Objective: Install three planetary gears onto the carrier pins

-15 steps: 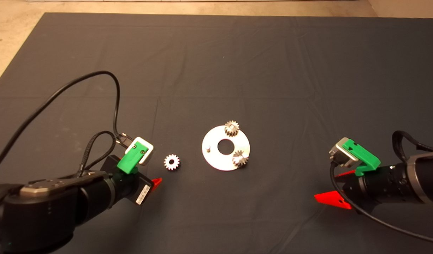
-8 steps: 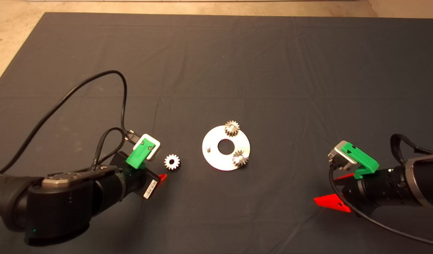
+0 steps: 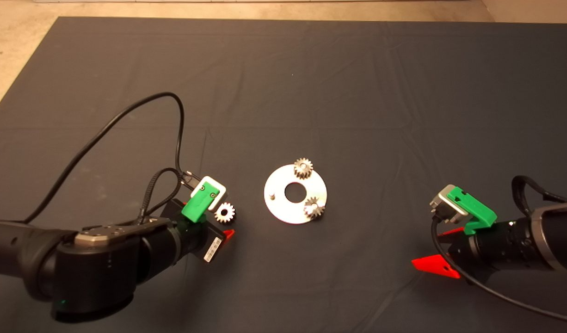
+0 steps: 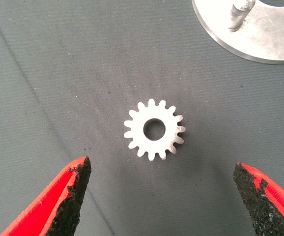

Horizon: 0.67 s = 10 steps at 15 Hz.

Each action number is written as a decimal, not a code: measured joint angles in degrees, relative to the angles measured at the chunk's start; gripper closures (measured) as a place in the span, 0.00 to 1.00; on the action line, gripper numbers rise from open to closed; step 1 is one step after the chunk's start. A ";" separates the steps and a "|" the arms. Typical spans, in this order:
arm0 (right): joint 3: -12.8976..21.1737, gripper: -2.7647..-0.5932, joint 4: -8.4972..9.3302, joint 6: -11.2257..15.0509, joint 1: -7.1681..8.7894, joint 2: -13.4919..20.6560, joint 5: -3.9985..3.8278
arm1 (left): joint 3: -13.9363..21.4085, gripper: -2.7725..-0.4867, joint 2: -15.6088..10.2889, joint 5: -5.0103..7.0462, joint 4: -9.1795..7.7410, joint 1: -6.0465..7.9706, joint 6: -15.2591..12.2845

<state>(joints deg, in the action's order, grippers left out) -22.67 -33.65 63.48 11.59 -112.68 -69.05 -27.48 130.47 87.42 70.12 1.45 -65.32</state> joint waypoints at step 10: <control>0.00 0.33 0.02 -0.46 -1.27 0.50 0.00 | -2.50 0.31 1.83 0.01 2.76 -1.76 -0.50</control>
<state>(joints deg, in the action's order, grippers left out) -22.67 -33.62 63.01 10.33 -112.18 -69.05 -29.98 132.30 87.43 72.88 -0.30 -65.82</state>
